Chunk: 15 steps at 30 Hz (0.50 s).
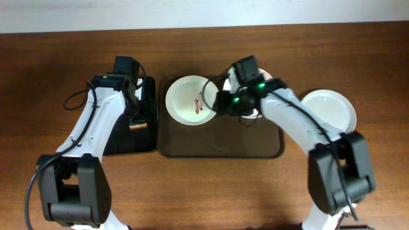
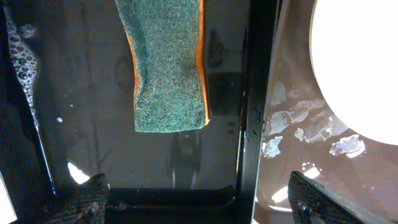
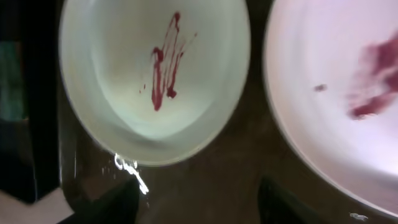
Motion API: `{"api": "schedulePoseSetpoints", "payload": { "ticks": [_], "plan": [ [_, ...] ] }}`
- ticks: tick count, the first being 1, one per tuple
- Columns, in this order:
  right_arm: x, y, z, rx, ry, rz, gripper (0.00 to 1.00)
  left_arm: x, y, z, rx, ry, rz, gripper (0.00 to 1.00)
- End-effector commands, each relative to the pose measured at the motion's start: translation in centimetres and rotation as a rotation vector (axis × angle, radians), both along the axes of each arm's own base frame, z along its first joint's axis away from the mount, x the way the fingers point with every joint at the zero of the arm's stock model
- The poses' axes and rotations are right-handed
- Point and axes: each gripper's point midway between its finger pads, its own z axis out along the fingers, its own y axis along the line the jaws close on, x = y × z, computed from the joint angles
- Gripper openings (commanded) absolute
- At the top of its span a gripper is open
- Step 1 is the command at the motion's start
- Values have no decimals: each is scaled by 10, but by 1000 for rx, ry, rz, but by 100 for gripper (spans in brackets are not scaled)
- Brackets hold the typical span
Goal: Clean dirty plates on tray and stack at the side
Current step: 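Reach the right gripper to the left plate's rim and grip it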
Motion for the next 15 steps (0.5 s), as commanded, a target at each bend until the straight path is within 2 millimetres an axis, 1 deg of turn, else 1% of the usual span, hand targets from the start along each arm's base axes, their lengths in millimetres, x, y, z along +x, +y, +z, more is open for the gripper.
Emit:
{"api": "schedulePoseSetpoints", "payload": {
  "ticks": [1,5,10,13,14,15],
  "plan": [
    [1,17,-28,-10,62,-116,58,-1,1,5,-3,-12,11,90],
    [2,32,-45,-5,75,-143,57,-1,1,5,-4,-12,11,90],
    [-1,31,-70,-42,122,-219,51,-1,1,5,-4,-12,11,90],
    [-2,30,-77,-49,137,-223,50,-1,1,5,-4,-12,11,90],
    [-3,30,-78,-52,139,-223,47,-1,1,5,-4,-12,11,90],
    [-3,29,-78,-54,140,-224,41,-1,1,5,-4,-12,11,90]
  ]
}}
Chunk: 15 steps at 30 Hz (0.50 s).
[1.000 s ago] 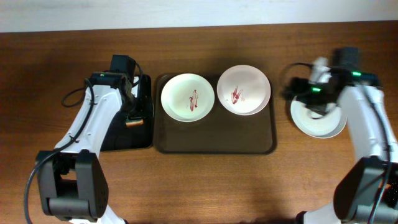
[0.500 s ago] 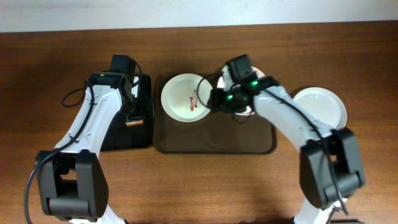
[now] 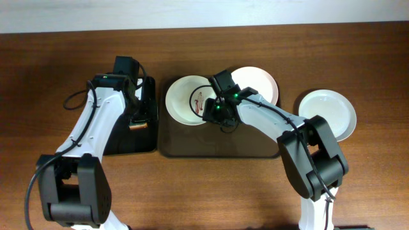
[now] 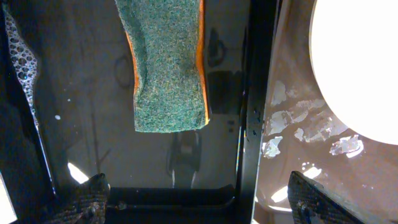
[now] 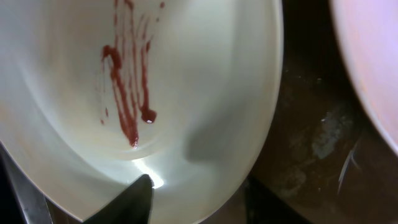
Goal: Clean dirty plates on tray and stack at the side
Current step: 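Reach the right gripper to the left plate's rim and grip it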
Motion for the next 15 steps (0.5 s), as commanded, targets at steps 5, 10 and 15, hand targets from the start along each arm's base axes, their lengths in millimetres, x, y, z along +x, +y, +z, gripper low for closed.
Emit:
{"api": "schedulePoseSetpoints", "payload": {
  "ticks": [5,10,15],
  "plan": [
    [-14,-12,-22,-76,83,-33,13,0,1,5,-3,-13,11,90],
    [-27,-20,-24,-110,136,-33,4,0,1,5,-3,-13,11,90],
    [-34,-35,-14,-144,154,-25,4,-1,1,5,-3,-12,11,90]
  ]
}}
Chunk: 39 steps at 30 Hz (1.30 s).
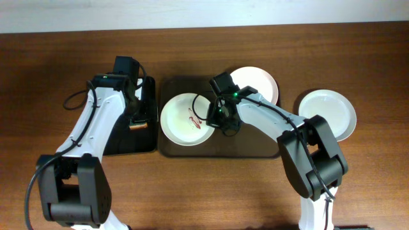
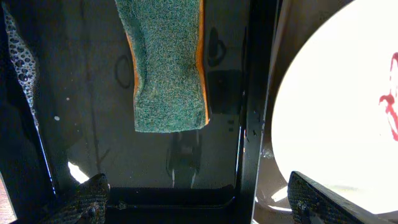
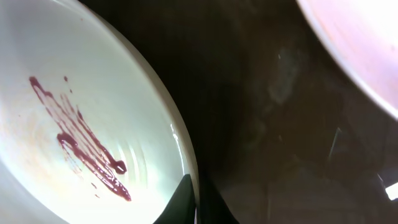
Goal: Clean dirty plates on tray and stack at the side
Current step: 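Reach the right gripper to the left plate's rim and grip it, then tilt the left sauce plate up with the right gripper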
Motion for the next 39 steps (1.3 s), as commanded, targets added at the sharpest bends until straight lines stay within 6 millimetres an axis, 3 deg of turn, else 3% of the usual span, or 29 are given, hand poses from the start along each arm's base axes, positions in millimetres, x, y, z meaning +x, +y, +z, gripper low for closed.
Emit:
{"api": "schedulePoseSetpoints", "payload": {
  "ticks": [1,3,7,14,16,19,26,34,39],
  "plan": [
    [-6,-23,-3,-86,19,-7,4,-1,1,5,-4,-12,11,90],
    [-3,-39,5,-134,-8,0,4,-1,1,5,-4,-12,11,90],
    [-2,-42,14,-152,-59,182,4,0,1,5,-3,-13,11,90],
    [8,-55,14,-251,-120,260,5,-1,1,5,-4,-12,11,90],
    [7,-54,17,-246,-112,268,25,-1,1,5,-4,-12,11,90],
    [-2,-52,29,-228,-51,260,32,-1,1,5,-4,-12,11,90],
    [-18,-38,46,-126,52,199,34,-1,1,5,-3,-12,11,90],
    [-41,-48,30,-153,152,124,31,-1,1,5,-3,-12,11,90],
    [-54,-44,24,-119,206,92,22,-1,1,5,-4,-12,11,90]
  ]
}}
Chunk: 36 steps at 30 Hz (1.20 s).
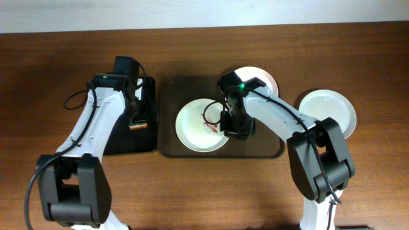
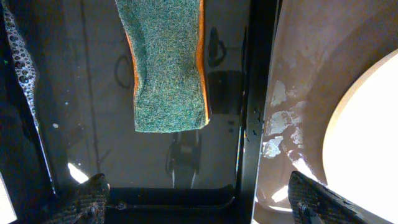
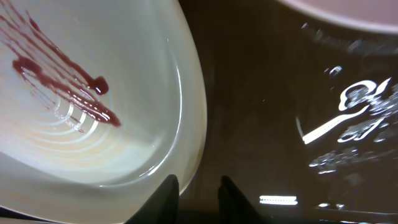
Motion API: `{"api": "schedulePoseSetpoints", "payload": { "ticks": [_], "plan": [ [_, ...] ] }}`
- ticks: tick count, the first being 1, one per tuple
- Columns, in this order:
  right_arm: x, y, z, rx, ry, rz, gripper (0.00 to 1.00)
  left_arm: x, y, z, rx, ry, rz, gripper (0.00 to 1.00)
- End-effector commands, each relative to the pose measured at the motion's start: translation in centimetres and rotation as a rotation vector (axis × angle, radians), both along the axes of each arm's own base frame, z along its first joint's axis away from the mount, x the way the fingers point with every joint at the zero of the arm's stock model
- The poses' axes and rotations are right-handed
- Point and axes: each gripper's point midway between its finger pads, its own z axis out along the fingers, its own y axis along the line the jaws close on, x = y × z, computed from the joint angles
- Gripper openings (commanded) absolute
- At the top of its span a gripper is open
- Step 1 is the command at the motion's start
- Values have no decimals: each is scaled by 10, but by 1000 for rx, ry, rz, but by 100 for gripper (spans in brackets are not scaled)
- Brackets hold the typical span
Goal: Clean dirty plates on tray and stack at the side
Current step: 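Tilt the left sauce plate up with the right gripper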
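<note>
A white plate with a red smear (image 1: 195, 128) (image 3: 93, 124) lies in the middle of the brown tray (image 1: 169, 147). My right gripper (image 1: 231, 128) (image 3: 198, 190) is low at this plate's right rim. Its fingers stand a little apart, the left one over the rim, with bare tray between them. A second stained plate (image 1: 259, 78) sits at the tray's back right, half hidden by the arm. One clean plate (image 1: 329, 112) rests on the table to the right. My left gripper (image 2: 199, 208) hangs wide open over the green-and-orange sponge (image 2: 168, 62).
The sponge lies in a black bin (image 1: 121, 144) left of the tray, with wet foam (image 2: 15, 56) at its far side. The bin's wall (image 2: 252, 124) stands right against the tray. Wooden table (image 1: 358, 191) surrounds everything.
The smeared plate has gone from the tray's left edge to its middle, and the right gripper with it. The fingers that pinched the rim now stand slightly apart. The left arm is unchanged.
My right gripper first hung open above the gap between the two dirty plates at the back of the tray. Then it was down at the left plate's rim, then shut on it with the plate shifted front-left. Now the plate lies mid-tray.
</note>
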Motion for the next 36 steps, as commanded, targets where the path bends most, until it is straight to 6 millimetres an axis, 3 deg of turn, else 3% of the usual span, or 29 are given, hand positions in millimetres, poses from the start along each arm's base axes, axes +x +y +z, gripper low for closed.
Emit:
{"api": "schedulePoseSetpoints", "payload": {
  "ticks": [1,4,11,18,25,26,28,29,30,36],
  "plan": [
    [-9,2,2,19,23,-47,22,0,1,5,-3,-13,10,90],
    [-10,2,-5,25,20,-46,22,0,1,5,-3,-13,10,90],
    [5,9,-6,58,-45,-27,11,0,1,5,-3,-13,10,90],
    [41,18,-3,90,-218,66,4,-1,1,5,-3,-12,10,90],
    [80,18,9,75,-380,71,5,-1,1,5,-3,-12,10,90],
    [83,19,14,84,-385,67,10,-1,1,5,-3,-12,10,90],
    [85,20,24,111,-367,59,48,-1,1,5,-3,-11,10,90],
    [84,20,28,129,-348,57,62,-1,1,5,-3,-11,10,90],
    [80,22,34,154,-317,56,69,-1,1,5,-3,-12,10,90],
    [29,43,45,306,-78,60,72,0,1,5,-3,-13,10,90]
  ]
}}
